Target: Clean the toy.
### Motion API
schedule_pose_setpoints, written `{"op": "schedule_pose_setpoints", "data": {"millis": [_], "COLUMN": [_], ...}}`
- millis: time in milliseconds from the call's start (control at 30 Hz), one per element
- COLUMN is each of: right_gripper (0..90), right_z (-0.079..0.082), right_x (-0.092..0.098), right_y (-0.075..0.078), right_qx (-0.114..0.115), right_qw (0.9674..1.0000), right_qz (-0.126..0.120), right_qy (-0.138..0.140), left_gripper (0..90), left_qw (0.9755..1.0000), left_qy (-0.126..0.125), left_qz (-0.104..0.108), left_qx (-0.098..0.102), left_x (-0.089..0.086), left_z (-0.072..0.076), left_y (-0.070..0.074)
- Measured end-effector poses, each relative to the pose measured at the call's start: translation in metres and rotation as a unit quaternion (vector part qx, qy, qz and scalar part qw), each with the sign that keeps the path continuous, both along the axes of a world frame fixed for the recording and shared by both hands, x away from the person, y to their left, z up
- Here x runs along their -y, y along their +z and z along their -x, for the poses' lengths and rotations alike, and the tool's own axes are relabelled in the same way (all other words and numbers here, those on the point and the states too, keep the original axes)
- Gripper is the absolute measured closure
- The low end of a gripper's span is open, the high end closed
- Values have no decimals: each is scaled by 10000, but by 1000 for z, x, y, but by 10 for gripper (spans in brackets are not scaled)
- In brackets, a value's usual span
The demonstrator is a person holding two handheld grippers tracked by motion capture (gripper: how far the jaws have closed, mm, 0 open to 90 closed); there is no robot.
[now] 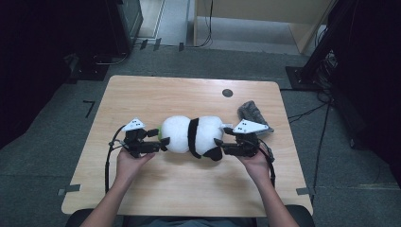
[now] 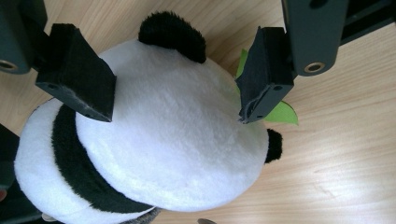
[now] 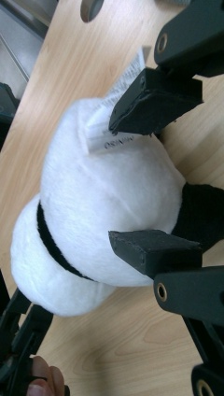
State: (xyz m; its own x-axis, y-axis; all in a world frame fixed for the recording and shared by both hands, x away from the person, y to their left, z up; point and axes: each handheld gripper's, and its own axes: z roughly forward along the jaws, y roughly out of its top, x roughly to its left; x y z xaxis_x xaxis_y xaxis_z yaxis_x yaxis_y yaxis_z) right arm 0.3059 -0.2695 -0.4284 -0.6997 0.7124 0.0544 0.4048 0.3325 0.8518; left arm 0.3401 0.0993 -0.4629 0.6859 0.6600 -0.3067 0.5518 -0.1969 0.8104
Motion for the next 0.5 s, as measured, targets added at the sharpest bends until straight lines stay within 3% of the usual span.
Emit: {"op": "schedule_pose_setpoints", "data": {"millis": [333,500], "right_gripper": [408,407], "right_z": [-9,-18], "right_x": [28,39], "right_y": [7,-1], "right_qx": [309,639], "right_qw": [9980,9910], "right_qz": [-86,-203], "right_qy": [-545,-1156], "left_gripper": [268,267], "left_qw": [10000,9999], "left_qy": [5,-13], "left_qz": [-53,-53], "left_qx": [54,103], "left_x": [3,5], "left_z": [-1,-2], "left_y": [0,0]}}
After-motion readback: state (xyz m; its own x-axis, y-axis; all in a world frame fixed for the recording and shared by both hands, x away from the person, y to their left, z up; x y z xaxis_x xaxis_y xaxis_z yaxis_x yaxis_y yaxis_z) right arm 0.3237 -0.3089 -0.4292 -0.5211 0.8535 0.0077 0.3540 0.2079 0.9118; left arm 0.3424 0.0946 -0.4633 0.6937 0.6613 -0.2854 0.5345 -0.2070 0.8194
